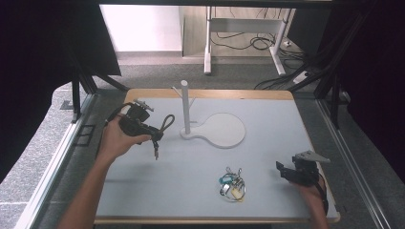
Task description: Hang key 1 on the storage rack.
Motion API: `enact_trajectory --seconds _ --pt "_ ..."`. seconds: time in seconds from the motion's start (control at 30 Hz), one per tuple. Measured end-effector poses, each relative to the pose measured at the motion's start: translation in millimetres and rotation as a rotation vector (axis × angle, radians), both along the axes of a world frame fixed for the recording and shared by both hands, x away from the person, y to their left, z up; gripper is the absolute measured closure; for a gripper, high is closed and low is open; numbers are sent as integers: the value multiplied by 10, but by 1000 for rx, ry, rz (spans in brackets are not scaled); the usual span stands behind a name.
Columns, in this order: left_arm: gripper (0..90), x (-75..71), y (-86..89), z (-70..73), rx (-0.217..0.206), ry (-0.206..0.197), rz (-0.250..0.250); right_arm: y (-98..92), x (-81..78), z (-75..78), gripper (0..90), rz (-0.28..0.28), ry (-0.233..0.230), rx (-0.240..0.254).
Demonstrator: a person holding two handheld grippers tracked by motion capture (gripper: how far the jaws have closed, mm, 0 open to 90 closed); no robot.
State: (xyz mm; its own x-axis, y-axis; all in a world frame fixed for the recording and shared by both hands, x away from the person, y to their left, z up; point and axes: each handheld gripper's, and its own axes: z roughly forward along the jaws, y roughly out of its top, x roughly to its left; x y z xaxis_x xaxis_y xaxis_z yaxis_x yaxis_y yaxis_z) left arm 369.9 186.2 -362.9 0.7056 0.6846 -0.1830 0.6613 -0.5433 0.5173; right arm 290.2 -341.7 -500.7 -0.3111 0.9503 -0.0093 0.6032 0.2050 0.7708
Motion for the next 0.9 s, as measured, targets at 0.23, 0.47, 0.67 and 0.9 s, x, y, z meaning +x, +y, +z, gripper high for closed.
enact_trajectory --seconds 0.23,0.47,0.67,0.9 --pt "663 46 3 88 8 -19 8 -4 3 -7 299 -2 6 -1" --pt "663 113 26 184 -4 -27 15 6 6 -14 299 0 5 -6" --pt "663 211 34 249 -8 -36 22 5 11 -22 299 -5 10 -6" --pt "663 297 40 305 -12 -35 33 -6 12 -21 299 -7 7 -7"
